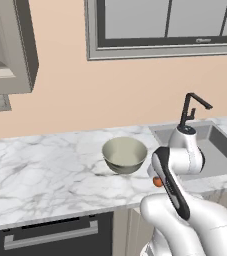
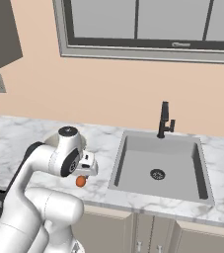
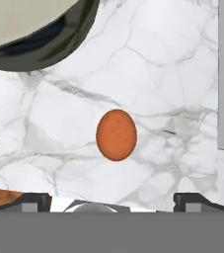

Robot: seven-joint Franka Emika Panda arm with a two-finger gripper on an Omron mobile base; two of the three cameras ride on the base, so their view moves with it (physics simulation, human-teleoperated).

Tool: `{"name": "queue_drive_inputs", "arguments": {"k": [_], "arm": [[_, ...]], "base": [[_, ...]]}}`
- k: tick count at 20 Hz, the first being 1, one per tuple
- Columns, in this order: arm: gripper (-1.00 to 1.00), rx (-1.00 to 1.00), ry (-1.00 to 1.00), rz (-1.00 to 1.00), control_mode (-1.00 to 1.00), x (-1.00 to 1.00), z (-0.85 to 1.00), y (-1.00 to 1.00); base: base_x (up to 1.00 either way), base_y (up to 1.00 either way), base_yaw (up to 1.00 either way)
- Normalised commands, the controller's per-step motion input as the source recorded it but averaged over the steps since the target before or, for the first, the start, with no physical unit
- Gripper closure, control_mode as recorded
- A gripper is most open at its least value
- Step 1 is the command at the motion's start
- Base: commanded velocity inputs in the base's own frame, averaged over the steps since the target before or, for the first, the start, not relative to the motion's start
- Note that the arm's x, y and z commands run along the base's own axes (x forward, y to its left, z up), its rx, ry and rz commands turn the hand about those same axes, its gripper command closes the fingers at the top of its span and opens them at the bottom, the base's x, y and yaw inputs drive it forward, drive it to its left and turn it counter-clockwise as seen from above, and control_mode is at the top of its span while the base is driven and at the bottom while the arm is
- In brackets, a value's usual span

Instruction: Gather the eggs and milk located in the vicinity of the sink area and place them right next to the bowl.

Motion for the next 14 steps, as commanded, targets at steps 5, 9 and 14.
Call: {"name": "queue_drive_inputs", "arguments": {"k": [5,9,14], "arm": [[-1.0,0.0,0.0,0.0,-1.0,0.17,-0.31,0.0],[-1.0,0.0,0.0,0.0,-1.0,0.05,-0.41,0.0],[-1.0,0.0,0.0,0.0,-1.0,0.0,-0.49,0.0]], "base": [[0.0,0.0,0.0],[0.0,0.0,0.0],[0.0,0.0,0.0]]}}
